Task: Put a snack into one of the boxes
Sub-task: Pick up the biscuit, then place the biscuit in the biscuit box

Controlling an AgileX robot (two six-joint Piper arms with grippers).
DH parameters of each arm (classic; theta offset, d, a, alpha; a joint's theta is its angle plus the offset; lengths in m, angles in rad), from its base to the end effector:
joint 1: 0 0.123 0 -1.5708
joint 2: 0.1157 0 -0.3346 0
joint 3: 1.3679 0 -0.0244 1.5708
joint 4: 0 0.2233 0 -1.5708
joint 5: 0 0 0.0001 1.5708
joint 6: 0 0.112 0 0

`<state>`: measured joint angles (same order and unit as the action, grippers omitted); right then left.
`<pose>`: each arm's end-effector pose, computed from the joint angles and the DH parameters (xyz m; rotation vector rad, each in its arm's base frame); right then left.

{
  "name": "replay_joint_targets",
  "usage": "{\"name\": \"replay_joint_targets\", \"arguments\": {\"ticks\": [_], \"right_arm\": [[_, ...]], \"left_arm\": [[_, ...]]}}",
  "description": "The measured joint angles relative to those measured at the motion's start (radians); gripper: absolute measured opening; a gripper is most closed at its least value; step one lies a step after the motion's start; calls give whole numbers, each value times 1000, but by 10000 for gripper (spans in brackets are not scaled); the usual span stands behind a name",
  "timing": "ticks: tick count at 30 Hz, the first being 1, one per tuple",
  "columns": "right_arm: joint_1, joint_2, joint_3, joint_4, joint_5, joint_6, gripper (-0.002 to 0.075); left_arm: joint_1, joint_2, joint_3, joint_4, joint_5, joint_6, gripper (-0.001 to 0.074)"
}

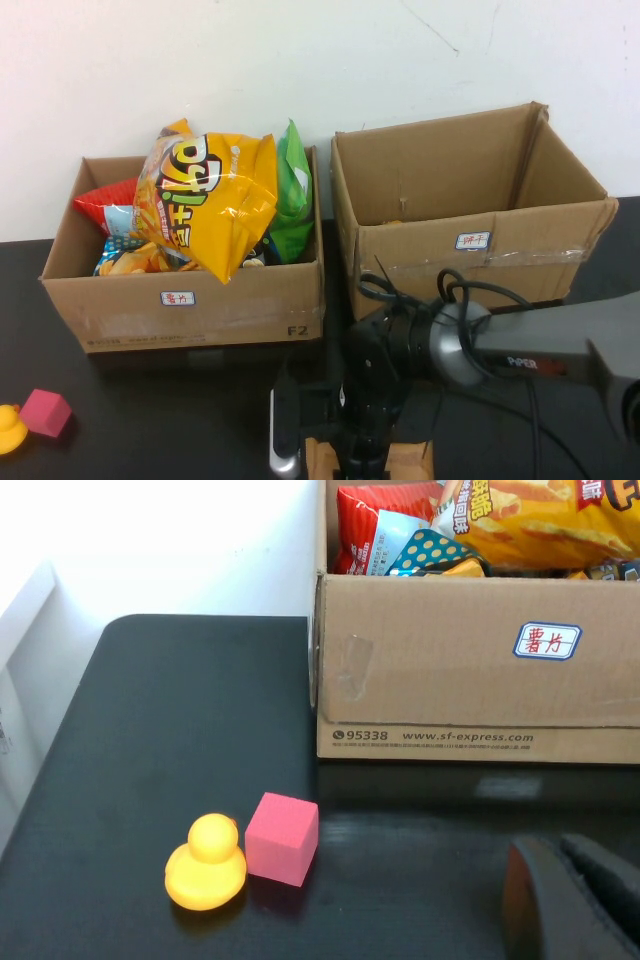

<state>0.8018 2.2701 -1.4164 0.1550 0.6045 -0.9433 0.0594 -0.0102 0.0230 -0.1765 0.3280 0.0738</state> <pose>0.3016 0.3259 0.1059 -2.1307 2.0156 0.1268 -0.0031 -0.0066 0.1715 -0.0990 1.8172 -0.0756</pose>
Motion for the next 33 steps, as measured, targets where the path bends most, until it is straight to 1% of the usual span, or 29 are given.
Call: {"name": "replay_joint_targets", "arguments": {"ticks": [2, 3, 7, 11, 13, 15, 18, 21, 26, 31, 33], "right_arm": [[-2, -4, 0, 0, 33, 9, 450], [-2, -12, 0, 0, 61, 24, 461], [-8, -88, 12, 0, 163, 96, 460], [-28, -262, 14, -49, 190, 163, 460], [-42, -353, 14, -103, 158, 216, 460], [-71, -422, 14, -189, 83, 301, 460], [-143, -465, -19, -305, -33, 440, 460], [-233, -452, -93, -349, -119, 526, 460], [-359, -339, -289, -329, -170, 598, 460], [-423, -182, -471, -247, -150, 610, 465], [-430, -123, -531, -241, -93, 612, 503]], "left_arm": [[0, 0, 0, 0, 0, 0, -3], [0, 0, 0, 0, 0, 0, -3], [0, 0, 0, 0, 0, 0, -3], [0, 0, 0, 0, 0, 0, -3], [0, 0, 0, 0, 0, 0, -3], [0, 0, 0, 0, 0, 0, -3], [0, 0, 0, 0, 0, 0, -3], [0, 0, 0, 0, 0, 0, -3], [0, 0, 0, 0, 0, 0, -3], [0, 0, 0, 0, 0, 0, -3], [0, 0, 0, 0, 0, 0, -3]]}}
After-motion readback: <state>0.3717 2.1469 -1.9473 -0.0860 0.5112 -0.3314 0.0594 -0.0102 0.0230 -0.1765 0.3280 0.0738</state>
